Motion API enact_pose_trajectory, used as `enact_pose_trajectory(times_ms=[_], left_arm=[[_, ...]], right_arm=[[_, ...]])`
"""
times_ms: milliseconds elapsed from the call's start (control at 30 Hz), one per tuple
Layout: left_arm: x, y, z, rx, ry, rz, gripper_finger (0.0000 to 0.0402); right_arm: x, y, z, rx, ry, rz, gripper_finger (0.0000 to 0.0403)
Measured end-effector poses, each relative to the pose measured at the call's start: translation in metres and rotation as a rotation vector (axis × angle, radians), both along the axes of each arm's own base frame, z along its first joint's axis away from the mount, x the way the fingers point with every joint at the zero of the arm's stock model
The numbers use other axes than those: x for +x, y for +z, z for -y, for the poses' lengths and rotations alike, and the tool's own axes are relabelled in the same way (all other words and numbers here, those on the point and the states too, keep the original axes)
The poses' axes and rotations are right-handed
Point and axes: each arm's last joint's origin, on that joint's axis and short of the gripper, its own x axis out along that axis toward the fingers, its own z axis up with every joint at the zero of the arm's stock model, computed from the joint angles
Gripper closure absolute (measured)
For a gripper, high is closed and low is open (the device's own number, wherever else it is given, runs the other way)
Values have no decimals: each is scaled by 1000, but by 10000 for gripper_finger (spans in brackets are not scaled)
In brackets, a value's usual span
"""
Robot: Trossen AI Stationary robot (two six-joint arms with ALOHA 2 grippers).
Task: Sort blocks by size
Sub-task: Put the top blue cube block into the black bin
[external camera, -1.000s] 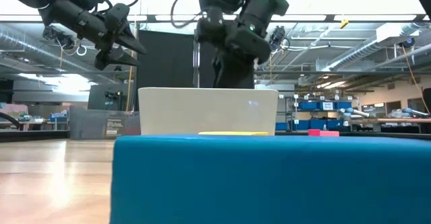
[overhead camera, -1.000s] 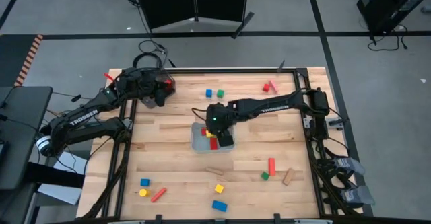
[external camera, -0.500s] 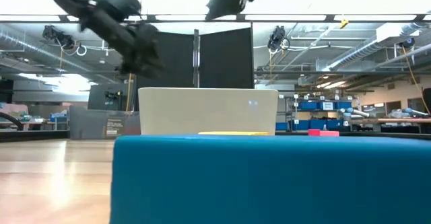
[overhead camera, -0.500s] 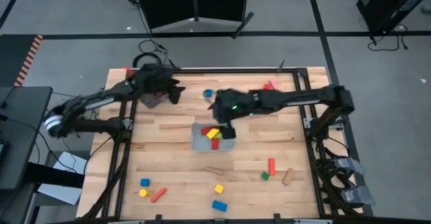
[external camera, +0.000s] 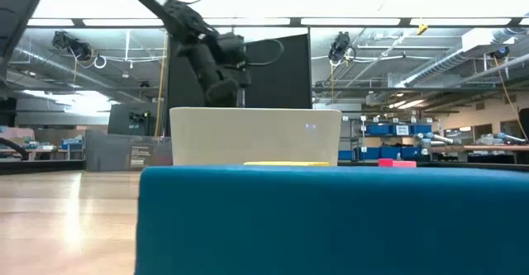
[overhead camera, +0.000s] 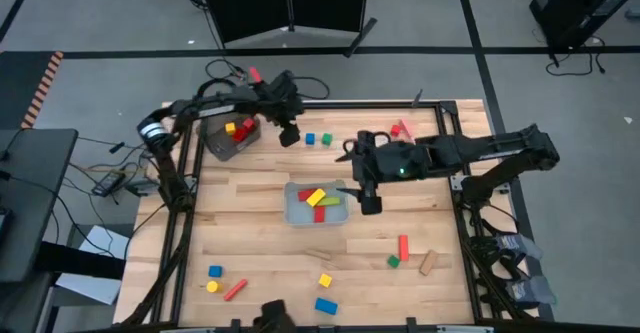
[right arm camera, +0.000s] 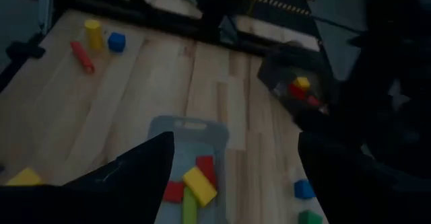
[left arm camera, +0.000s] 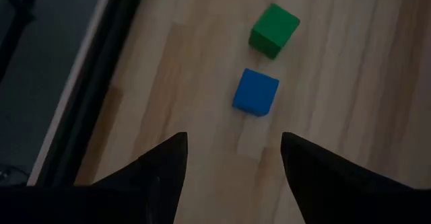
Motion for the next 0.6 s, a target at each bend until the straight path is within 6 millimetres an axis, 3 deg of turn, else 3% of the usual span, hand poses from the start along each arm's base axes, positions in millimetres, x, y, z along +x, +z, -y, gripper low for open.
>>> enact_pose_trajectory(times_ms=[300, 600], left_arm=[[36, -23, -1, 7, -186, -105, 126], [49, -47, -3, 32, -199, -132, 108]], right_arm=[[-3, -9, -15, -23, -21, -36, 76], [-8, -22, -13, -25, -28, -30, 76]])
